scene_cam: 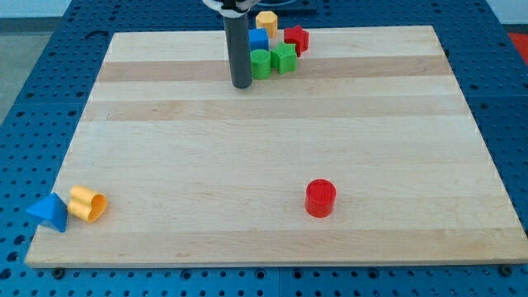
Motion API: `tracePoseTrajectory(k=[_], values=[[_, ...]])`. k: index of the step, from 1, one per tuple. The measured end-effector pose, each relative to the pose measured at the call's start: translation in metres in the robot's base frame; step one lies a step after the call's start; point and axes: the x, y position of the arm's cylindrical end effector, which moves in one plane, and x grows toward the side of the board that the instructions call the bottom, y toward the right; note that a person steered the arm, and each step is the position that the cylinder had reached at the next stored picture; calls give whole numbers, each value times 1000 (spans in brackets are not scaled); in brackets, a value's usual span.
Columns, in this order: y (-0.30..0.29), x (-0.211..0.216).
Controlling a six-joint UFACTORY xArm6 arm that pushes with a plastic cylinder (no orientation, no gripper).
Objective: Slide the red circle closer to the group of blocks
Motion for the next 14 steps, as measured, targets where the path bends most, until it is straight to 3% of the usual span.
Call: tracePoseTrajectory(k=[2, 4, 5, 7, 8, 9, 11, 14], values=[[15, 40], [102, 60], [140, 102], [141, 211], [108, 212], [117, 217], [89, 282], [60, 119]])
